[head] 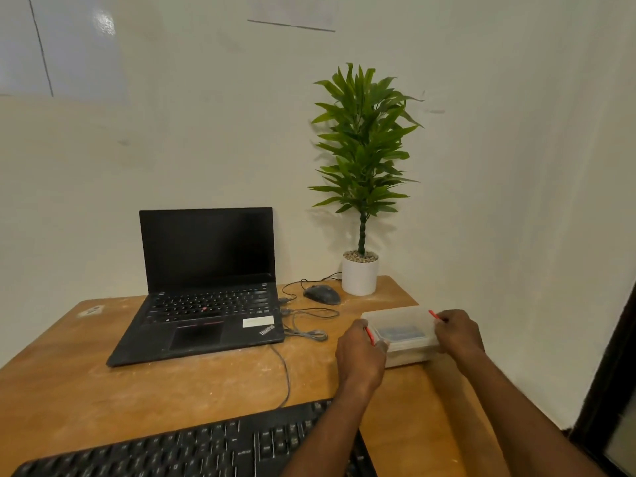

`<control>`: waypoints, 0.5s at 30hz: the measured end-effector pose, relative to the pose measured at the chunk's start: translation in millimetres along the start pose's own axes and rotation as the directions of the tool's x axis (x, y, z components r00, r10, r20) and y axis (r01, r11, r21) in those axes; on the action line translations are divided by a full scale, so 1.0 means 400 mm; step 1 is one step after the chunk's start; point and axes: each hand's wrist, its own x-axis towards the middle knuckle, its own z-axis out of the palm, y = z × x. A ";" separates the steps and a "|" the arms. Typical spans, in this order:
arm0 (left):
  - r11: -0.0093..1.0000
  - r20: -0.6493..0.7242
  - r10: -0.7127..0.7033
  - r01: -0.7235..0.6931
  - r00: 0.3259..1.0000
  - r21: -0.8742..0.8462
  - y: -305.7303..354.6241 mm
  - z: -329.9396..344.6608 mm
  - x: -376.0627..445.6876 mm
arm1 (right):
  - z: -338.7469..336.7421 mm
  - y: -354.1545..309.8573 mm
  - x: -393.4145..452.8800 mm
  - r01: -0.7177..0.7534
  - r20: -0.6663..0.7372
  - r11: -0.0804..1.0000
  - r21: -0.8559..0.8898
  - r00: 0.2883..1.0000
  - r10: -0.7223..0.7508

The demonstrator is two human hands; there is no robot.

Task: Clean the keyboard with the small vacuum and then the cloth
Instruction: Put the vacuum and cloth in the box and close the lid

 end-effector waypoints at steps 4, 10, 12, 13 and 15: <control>1.000 0.013 -0.015 0.015 1.000 0.009 -0.023 0.015 0.022 | 0.030 0.018 0.017 -0.003 0.010 0.999 -0.043 1.000 0.004; 0.998 0.038 0.034 -0.032 0.999 -0.046 -0.030 -0.033 -0.005 | 0.000 0.009 -0.042 -0.018 -0.067 1.000 -0.004 0.998 0.018; 0.996 0.008 0.059 -0.058 0.998 -0.063 -0.038 -0.098 -0.044 | -0.026 -0.001 -0.113 0.025 -0.152 1.000 0.004 0.988 -0.024; 0.995 -0.017 0.067 -0.068 0.998 -0.069 -0.045 -0.136 -0.069 | -0.036 -0.007 -0.161 0.055 -0.179 0.998 0.025 0.983 -0.050; 0.993 -0.080 0.072 -0.079 0.994 -0.085 -0.067 -0.220 -0.135 | -0.046 -0.024 -0.271 0.095 -0.158 0.992 0.077 0.984 -0.082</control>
